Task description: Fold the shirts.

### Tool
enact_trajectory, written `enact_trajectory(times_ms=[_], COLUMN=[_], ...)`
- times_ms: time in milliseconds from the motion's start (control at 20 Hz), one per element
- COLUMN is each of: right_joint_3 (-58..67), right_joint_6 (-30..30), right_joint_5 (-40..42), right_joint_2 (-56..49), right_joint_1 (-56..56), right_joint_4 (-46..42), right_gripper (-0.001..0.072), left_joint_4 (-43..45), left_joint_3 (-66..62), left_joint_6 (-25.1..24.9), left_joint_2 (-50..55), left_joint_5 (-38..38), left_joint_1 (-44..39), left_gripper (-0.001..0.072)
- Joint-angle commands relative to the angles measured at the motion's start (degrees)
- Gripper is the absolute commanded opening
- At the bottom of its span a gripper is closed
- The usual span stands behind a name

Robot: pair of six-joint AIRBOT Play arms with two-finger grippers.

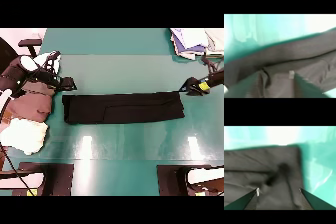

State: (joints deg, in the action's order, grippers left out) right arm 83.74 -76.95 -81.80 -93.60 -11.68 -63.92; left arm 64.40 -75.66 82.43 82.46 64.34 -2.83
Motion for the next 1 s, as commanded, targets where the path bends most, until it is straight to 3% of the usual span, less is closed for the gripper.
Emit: enact_trajectory(times_ms=[0,200,400,450,600,650,950], right_joint_3=[-6.38,-13.2,-12.37,-11.45,-7.98,-6.8,0.81], right_joint_6=[2.54,7.45,9.07,9.09,9.2,9.18,7.39], right_joint_5=[-0.72,-0.39,0.61,0.9,0.68,0.24,-1.38], right_joint_2=[1.09,-2.62,-6.54,-7.3,-8.11,-7.56,4.79], right_joint_1=[-6.8,-10.97,-6.8,-5.09,-0.37,0.5,3.67], right_joint_4=[1.84,10.45,14.03,14.53,14.34,14.43,18.25], right_gripper=[0.0597,0.0594,0.0553,0.05,0.0066,0.0018,0.0017], left_joint_4=[-3.58,-4.83,-5.29,-6.47,-10.14,-10.95,-13.9], left_joint_3=[-1.84,-1.84,-1.84,-1.86,-1.92,-2.1,-8.87], left_joint_6=[-0.22,0.37,5.73,6.16,6.08,6.1,6.01], left_joint_2=[0.11,0.17,1.33,2.47,7.1,8.98,18.99], left_joint_5=[1.79,-2.34,-9.35,-11.43,-14.62,-14.84,-14.12], left_joint_1=[-0.42,-5.79,-12.81,-14.67,-19.69,-21.09,-26.67], left_gripper=[0.0033,0.0025,0.0024,0.0024,0.0024,0.0024,0.0024])
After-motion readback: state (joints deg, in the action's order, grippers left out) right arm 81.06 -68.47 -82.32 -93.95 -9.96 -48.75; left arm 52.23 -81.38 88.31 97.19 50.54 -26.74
